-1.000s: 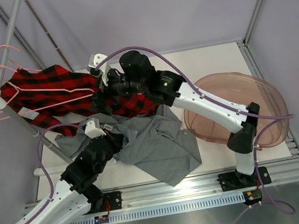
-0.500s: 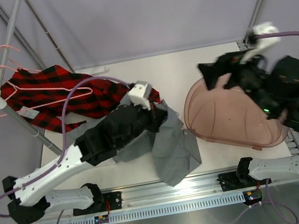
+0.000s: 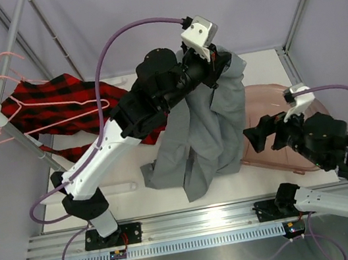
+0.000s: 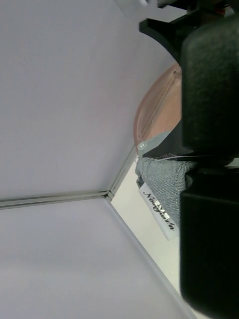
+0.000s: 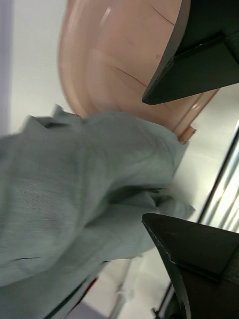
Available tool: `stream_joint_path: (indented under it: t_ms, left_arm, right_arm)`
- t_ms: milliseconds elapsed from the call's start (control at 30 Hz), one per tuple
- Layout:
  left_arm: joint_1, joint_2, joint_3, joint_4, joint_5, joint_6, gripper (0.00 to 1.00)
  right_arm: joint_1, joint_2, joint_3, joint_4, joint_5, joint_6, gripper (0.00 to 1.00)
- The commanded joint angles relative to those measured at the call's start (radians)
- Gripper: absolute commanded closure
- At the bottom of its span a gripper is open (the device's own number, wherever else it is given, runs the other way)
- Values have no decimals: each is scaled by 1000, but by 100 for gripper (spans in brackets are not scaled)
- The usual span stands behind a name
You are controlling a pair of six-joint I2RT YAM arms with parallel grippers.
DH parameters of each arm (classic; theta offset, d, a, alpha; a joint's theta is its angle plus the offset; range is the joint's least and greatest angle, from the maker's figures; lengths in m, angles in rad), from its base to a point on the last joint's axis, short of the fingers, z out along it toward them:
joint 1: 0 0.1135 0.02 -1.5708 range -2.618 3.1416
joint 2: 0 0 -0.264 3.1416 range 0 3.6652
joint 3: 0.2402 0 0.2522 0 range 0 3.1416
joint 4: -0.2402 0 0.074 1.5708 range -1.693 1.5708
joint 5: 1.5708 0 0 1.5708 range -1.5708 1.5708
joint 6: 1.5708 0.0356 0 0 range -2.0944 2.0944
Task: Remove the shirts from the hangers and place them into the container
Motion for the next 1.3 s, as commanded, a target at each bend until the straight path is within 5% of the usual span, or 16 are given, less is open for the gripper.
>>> stream_joint_path:
  t_ms: [0, 200, 400, 767, 867, 900, 933, 967, 1000, 1067, 1167, 1267]
  left_arm:
    - [15, -54, -134, 177, 122, 30, 100]
    - [-4, -2, -88, 136, 199, -53, 100]
    - [-34, 34, 24, 11, 153, -109, 100]
    - [-67, -49, -25, 12, 210, -178, 100]
    - [-68, -84, -65, 15, 207, -190, 100]
    - [-68, -98, -86, 24, 208, -193, 100]
    - [-68, -113, -108, 30, 204, -195, 100]
    - [-67, -142, -140, 32, 190, -195, 95]
    - [-68, -159, -154, 18, 146, -187, 68]
    - [-68, -196, -200, -5, 63, -161, 54]
    - [-68, -310, -280, -29, -114, -126, 18]
    - [-68, -498, -477, 29, -110, -151, 3]
  right_arm:
    - [1, -98, -118, 95, -135, 31, 1]
    - [0, -148, -282, 306, -139, -49, 1]
    - [0, -5, -365, 449, -105, -125, 1]
    - [0, 260, -486, 812, 21, -219, 2]
    - [0, 339, -477, 880, 113, -228, 51]
    - [0, 346, -472, 888, 141, -225, 99]
    - [0, 350, -469, 893, 165, -221, 100]
    - [0, 350, -474, 914, 182, -234, 100]
    - [0, 342, -475, 917, 193, -233, 100]
    - [1, 328, -469, 885, 230, -212, 100]
    - [0, 287, -459, 831, 244, -221, 100]
    - [1, 242, -430, 819, 256, -279, 100]
